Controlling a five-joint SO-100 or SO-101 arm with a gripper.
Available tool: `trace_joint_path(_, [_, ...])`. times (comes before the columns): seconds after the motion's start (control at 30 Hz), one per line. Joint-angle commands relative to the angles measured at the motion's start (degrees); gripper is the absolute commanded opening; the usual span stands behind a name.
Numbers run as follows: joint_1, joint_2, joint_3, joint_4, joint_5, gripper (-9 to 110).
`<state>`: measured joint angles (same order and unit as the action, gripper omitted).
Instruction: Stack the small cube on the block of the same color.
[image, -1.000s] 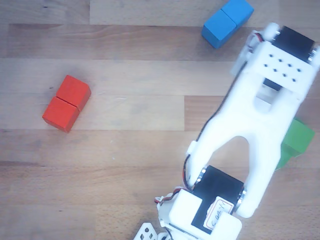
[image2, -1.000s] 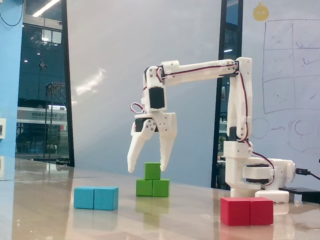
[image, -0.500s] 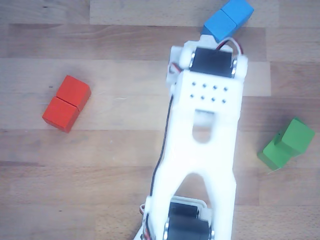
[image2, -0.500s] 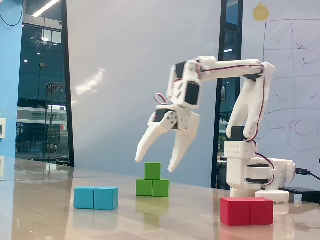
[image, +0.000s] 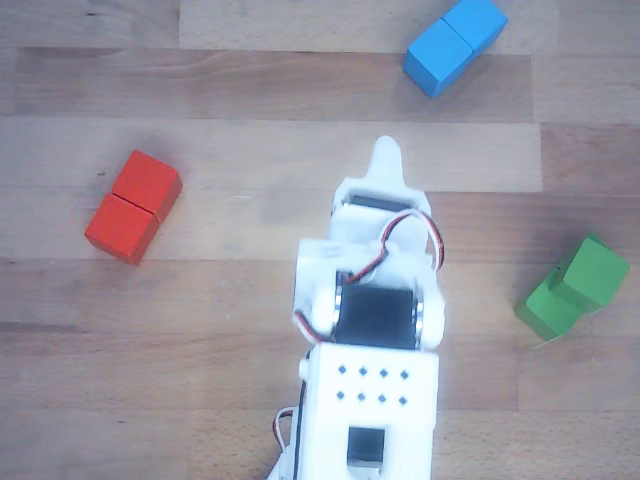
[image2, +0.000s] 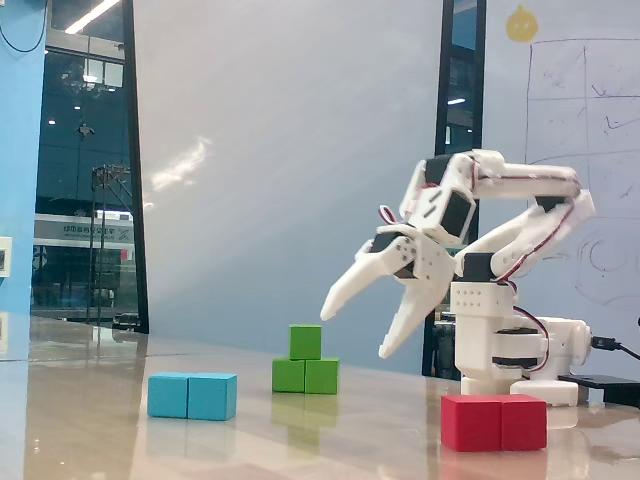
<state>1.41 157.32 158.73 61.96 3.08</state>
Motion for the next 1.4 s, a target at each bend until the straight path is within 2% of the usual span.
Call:
trace_joint_path(0.0, [-0.5, 12.0, 4.4, -0.9, -0.4, 32])
trace_joint_path(0.17, [-0.7, 22.0, 10.6, 2.0, -0.4, 27])
trace_joint_path(0.47, [-0.5, 38.1, 15.6, 10.1, -2.3, -1])
trace_joint_path(0.67, [-0.7, 40.4, 16.0, 12.0, -10.8, 1])
trace_joint_path(1.37, [-0.1, 40.3, 15.8, 12.5, -8.8, 0])
